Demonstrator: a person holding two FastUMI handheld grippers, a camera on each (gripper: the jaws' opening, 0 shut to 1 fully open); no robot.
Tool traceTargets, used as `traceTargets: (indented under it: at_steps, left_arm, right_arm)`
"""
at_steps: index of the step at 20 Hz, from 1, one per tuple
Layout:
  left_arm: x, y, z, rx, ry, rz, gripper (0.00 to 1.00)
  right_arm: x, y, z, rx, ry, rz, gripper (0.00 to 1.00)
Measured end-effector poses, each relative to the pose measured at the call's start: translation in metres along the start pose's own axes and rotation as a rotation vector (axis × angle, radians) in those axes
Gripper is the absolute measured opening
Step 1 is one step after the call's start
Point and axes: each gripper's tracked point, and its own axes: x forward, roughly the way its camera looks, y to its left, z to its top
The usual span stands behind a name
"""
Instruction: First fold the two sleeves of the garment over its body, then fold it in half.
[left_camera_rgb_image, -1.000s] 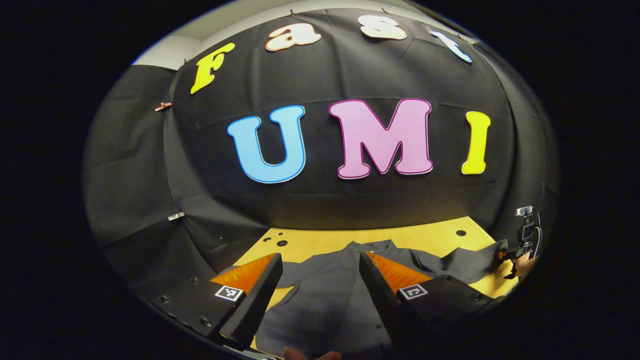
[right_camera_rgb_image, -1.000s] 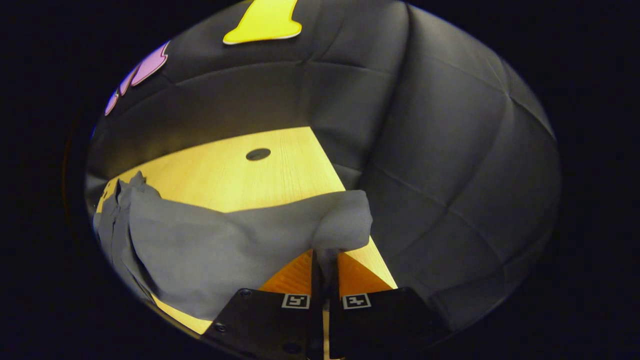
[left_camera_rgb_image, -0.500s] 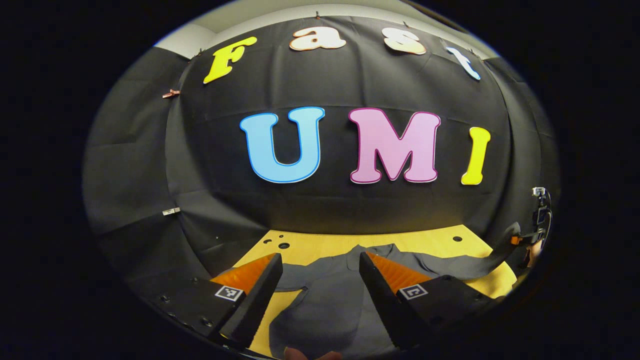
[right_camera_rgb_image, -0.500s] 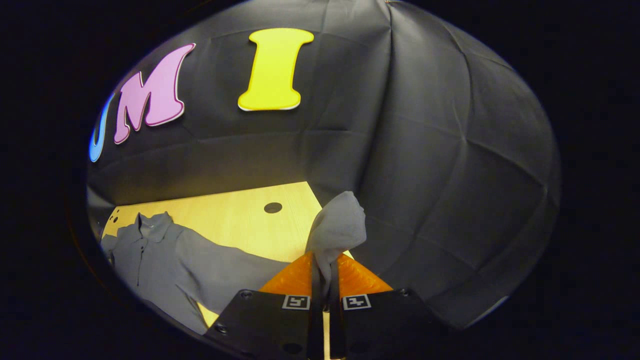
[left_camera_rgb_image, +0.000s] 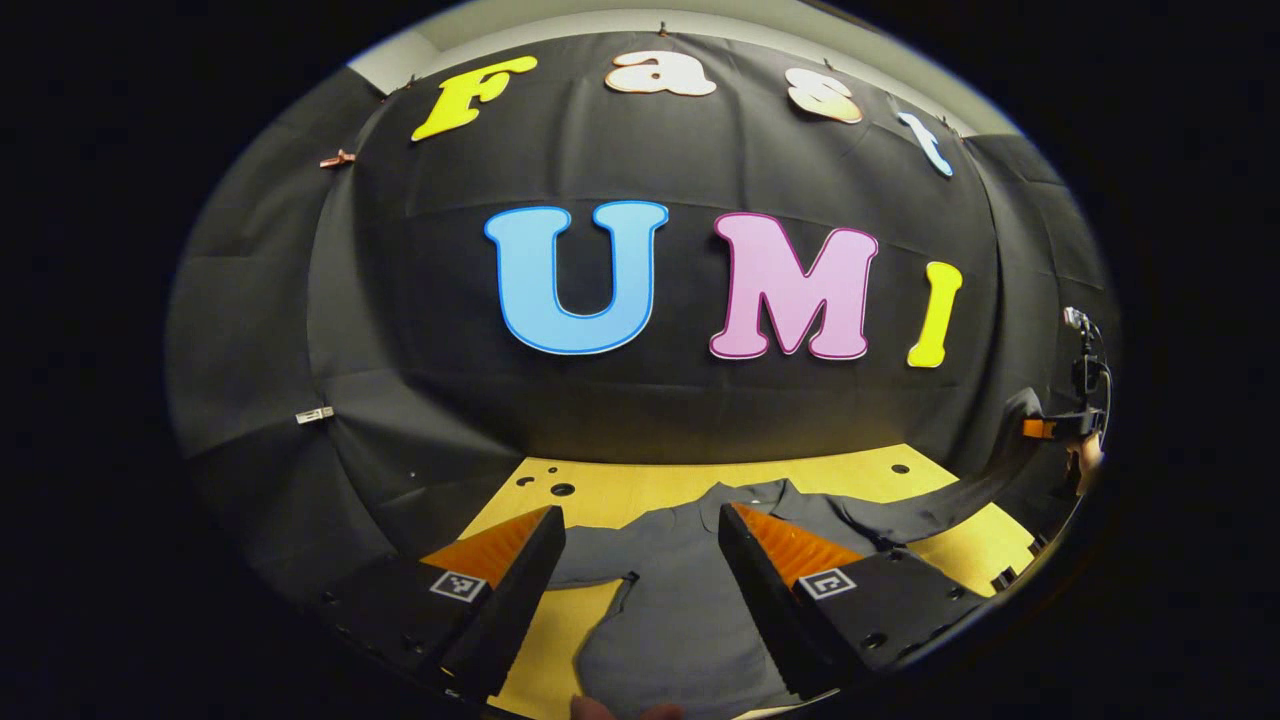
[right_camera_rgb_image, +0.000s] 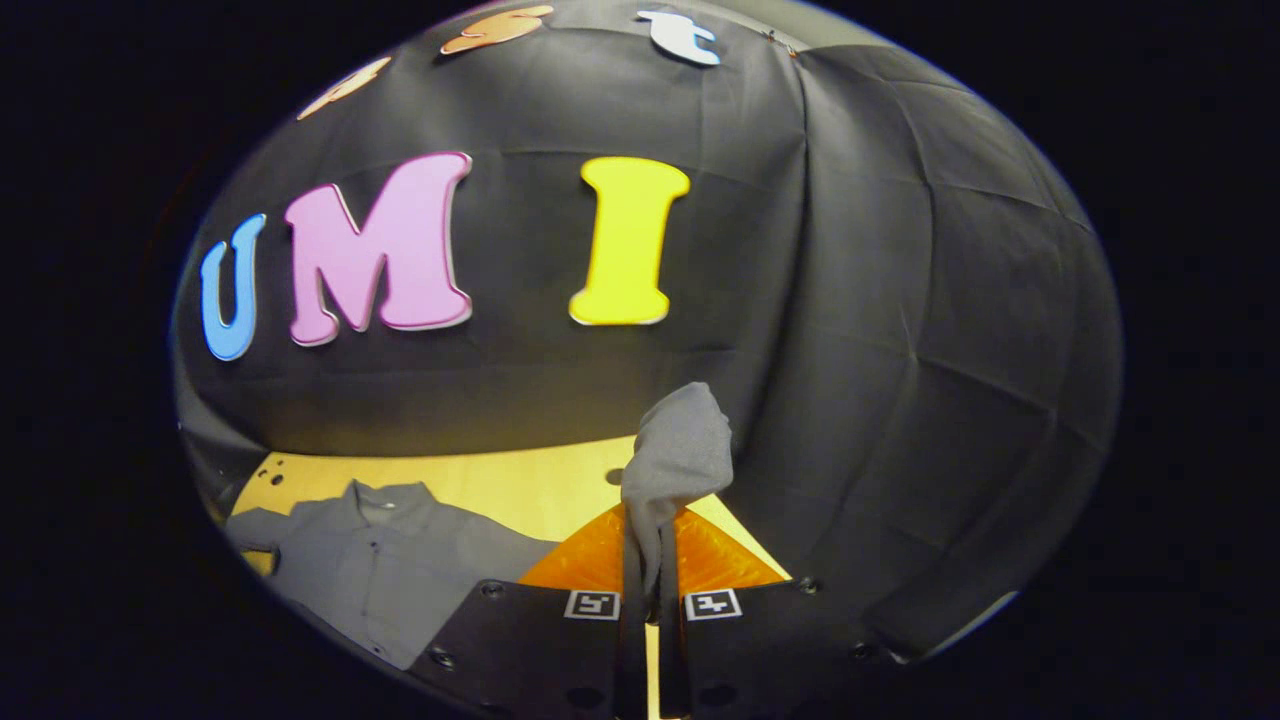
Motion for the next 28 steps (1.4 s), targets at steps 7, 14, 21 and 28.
traceTargets:
  at_steps: [7,14,21,28]
  left_arm:
    - [0.009,0.082,-0.01,0.013,-0.017,0.022,0.97]
    - [0.018,0.151,-0.021,0.037,-0.027,0.061,0.97]
    - [0.034,0.22,-0.053,0.029,0.008,0.122,0.98]
    - [0.056,0.275,-0.114,-0.037,0.082,0.173,0.97]
  right_arm:
    - [-0.023,0.161,0.011,-0.058,-0.021,0.2,0.09]
    - [-0.025,0.303,-0.033,-0.121,0.046,0.364,0.09]
    - [-0.015,0.388,-0.125,-0.187,0.209,0.395,0.08]
    - [-0.008,0.415,-0.223,-0.231,0.397,0.363,0.09]
